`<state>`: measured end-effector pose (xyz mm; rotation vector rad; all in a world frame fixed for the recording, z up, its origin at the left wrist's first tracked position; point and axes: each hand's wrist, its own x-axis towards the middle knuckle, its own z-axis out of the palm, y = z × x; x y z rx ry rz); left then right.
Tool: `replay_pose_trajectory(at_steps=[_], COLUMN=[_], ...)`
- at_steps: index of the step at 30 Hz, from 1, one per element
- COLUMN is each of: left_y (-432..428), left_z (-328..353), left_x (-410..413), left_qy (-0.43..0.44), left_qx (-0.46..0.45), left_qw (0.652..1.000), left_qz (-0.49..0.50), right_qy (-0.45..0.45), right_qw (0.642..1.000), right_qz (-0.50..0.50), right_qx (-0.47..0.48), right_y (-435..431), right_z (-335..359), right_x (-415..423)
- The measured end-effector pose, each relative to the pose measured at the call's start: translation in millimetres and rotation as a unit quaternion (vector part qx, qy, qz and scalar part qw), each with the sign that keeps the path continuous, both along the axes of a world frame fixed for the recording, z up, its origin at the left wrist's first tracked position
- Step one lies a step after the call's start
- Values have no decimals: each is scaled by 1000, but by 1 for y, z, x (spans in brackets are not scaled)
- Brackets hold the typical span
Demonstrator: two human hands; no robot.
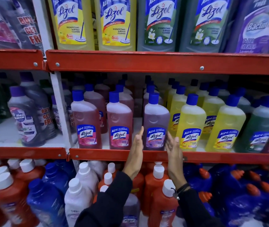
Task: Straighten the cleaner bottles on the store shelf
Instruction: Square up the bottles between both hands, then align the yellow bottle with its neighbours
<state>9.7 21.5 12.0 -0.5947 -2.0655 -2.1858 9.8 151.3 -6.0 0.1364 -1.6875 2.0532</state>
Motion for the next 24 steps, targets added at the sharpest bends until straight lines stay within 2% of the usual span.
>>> replay_pose_trajectory(at_steps=[9,13,17,19,20,22,24], left_y=[4,13,37,56,66,84,97], left_z=[3,-5,-9,-5,-2,2,6], left_x=[1,1,15,22,25,25,21], left_qy=[-3,27,144,178,162,83,14], left_qx=[56,82,77,69,66,56,40], left_qw=[998,994,968,966,975,994,999], left_qz=[0,69,190,172,136,42,-9], right_qy=[-5,20,105,128,126,99,60], right_qw=[999,999,988,973,969,973,984], right_qz=[31,32,-117,-190,-209,-209,-168], right_qx=[4,-15,-4,-17,-24,-23,-9], right_y=[3,6,26,47,58,77,90], right_z=[4,2,-7,-7,-6,-1,4], right_x=[5,10,26,28,25,19,15])
